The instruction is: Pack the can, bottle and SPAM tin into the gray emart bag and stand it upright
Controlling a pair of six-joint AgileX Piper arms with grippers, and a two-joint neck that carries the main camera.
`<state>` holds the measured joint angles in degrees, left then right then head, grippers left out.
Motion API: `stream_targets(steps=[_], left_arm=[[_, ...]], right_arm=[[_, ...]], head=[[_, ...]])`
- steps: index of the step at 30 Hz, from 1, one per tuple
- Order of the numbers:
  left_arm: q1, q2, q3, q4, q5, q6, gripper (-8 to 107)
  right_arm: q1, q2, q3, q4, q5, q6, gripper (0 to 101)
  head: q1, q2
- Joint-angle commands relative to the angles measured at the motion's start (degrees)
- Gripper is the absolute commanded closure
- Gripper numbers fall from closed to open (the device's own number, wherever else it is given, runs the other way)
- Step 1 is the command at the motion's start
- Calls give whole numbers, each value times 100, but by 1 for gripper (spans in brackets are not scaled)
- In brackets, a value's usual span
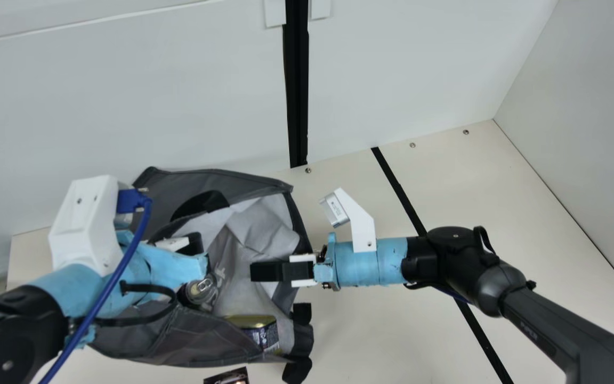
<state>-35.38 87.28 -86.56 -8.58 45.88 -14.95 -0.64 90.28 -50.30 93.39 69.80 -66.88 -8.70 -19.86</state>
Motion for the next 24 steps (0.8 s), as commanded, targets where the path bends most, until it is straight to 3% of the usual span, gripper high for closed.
stream_targets(steps=[1,24], left_arm=[[-29,-32,-51,71,-2,-54,107],[-324,-627,-302,523,212,-274,107]], right_arm=[[21,-151,31,110,10,57,101],[-92,-2027,337,660,10,886,101]], head=[[-130,-14],[-130,-14]])
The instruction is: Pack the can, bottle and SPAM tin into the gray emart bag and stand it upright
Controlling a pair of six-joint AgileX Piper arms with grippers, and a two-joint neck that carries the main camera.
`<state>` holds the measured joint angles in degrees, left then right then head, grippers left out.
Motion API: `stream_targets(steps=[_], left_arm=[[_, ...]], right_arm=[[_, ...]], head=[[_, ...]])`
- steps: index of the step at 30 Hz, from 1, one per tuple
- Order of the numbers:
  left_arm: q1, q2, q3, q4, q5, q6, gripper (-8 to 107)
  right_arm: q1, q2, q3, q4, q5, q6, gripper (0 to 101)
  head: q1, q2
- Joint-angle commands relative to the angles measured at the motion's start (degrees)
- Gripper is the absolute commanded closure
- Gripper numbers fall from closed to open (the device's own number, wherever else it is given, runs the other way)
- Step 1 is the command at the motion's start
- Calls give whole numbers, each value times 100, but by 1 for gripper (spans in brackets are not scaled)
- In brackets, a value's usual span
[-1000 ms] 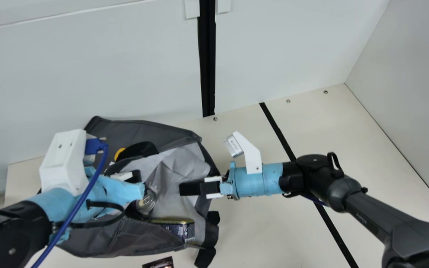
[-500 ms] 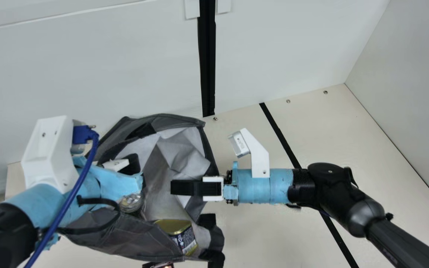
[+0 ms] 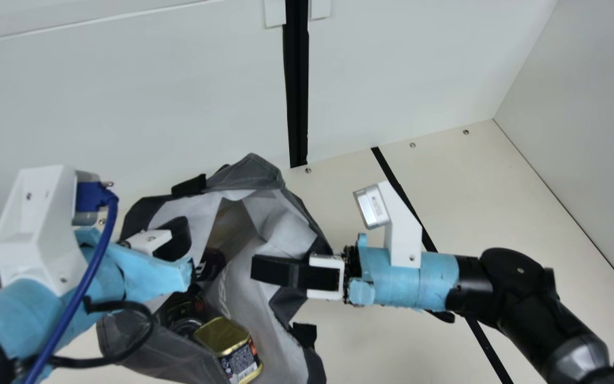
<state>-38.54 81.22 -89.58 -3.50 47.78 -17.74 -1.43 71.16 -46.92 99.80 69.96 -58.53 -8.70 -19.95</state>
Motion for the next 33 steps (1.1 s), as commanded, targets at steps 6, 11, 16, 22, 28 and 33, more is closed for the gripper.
stream_targets(steps=[6,11,16,22,28,33], left_arm=[[-74,-228,-148,106,283,50,107],[-154,-346,-402,161,608,146,107],[-249,-418,-734,195,986,277,107],[-381,-442,-1186,208,1564,435,107],[-426,-385,-1543,-5,2212,624,107],[-353,-386,-1319,-261,2212,884,107]], right_arm=[[-194,-646,18,18,-6,425,101],[-348,-1072,19,18,-6,719,101],[-528,-1484,-73,-78,-6,1115,101],[-739,-1919,-235,-351,-6,1625,101],[-954,-2264,-436,-793,-6,2168,101],[-1061,-2401,-559,-1205,-6,2435,101]], head=[[-130,-5],[-130,-5],[-130,-5],[-130,-5],[-130,-5],[-130,-5]])
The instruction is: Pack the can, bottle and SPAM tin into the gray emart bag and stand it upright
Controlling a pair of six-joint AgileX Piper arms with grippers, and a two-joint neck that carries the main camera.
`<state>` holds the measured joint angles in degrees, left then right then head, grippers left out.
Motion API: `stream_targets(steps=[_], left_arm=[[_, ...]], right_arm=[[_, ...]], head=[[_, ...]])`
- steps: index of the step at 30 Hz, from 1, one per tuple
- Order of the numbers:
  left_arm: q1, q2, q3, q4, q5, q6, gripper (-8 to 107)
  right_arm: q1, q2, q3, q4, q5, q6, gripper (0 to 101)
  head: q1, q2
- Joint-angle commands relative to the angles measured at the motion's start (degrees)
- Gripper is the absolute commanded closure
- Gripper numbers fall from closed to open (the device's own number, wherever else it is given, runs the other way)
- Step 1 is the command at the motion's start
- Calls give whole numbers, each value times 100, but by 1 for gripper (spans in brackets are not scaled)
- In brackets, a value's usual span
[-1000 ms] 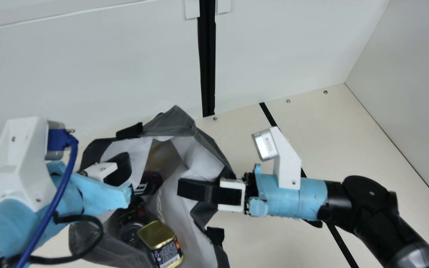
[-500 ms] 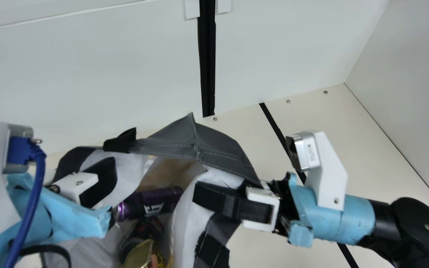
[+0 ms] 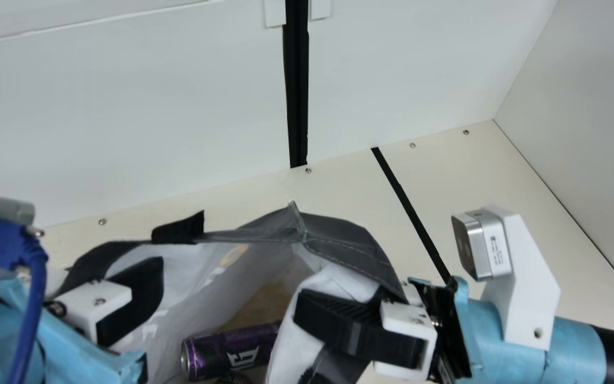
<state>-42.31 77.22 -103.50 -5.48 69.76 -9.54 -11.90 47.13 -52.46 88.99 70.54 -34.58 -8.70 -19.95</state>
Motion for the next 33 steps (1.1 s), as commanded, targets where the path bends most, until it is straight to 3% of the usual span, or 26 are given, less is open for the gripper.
stream_targets(steps=[1,10,22,33], left_arm=[[62,24,115,-135,14,130,107],[530,472,53,-788,14,842,107],[1016,1591,-802,-1327,-272,1719,107],[1107,2892,-2068,-1338,-414,2201,107]], right_arm=[[-29,-6,-15,-195,-64,66,101],[-116,259,15,-663,-64,-195,101],[-35,1225,-92,-525,-64,-1558,101],[-174,2463,-687,-480,-139,-2860,101]], head=[[-130,-5],[-130,-5],[-130,-5],[-130,-5]])
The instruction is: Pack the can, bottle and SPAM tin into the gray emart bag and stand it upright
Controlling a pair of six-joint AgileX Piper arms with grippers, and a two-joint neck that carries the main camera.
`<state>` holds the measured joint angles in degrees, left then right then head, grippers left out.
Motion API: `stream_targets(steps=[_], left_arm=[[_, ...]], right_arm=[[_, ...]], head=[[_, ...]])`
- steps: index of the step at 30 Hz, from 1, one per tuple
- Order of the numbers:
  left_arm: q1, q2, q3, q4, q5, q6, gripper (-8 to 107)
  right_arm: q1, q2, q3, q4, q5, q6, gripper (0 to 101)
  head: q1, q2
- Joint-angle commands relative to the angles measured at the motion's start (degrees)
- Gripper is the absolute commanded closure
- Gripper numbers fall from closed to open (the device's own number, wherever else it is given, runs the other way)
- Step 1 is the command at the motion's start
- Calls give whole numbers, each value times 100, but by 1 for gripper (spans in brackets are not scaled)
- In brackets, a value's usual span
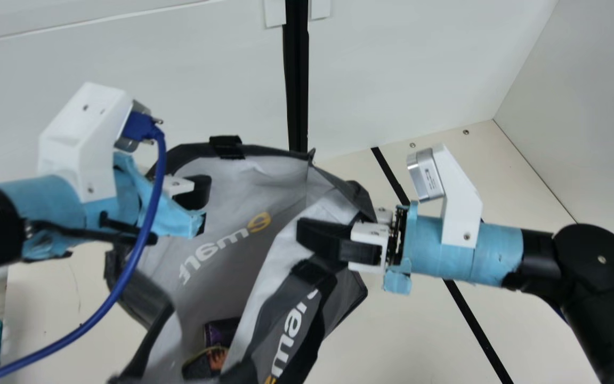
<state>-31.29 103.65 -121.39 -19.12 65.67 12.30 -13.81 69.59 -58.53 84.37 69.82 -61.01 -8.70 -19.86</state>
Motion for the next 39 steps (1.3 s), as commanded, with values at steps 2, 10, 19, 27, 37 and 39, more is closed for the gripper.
stream_targets(steps=[2,10,19,27,37,39], left_arm=[[6,506,-572,94,10,73,107],[30,1420,-1635,533,168,244,107],[67,2121,-2344,809,300,256,107],[43,2397,-2547,988,275,227,107],[-89,2386,-2502,1205,132,111,107],[-118,2337,-2449,1234,110,70,107]], right_arm=[[68,454,-212,-49,-190,-389,101],[293,1354,-833,-456,-727,-908,101],[538,2145,-1376,-1130,-1105,-1223,101],[634,2551,-1496,-1394,-1263,-1558,101],[619,2512,-1405,-1272,-1245,-1786,101],[599,2448,-1343,-1236,-1217,-1769,101]], head=[[-130,-14],[-130,-14],[-130,-14],[-130,-14],[-130,-14],[-130,-14]])
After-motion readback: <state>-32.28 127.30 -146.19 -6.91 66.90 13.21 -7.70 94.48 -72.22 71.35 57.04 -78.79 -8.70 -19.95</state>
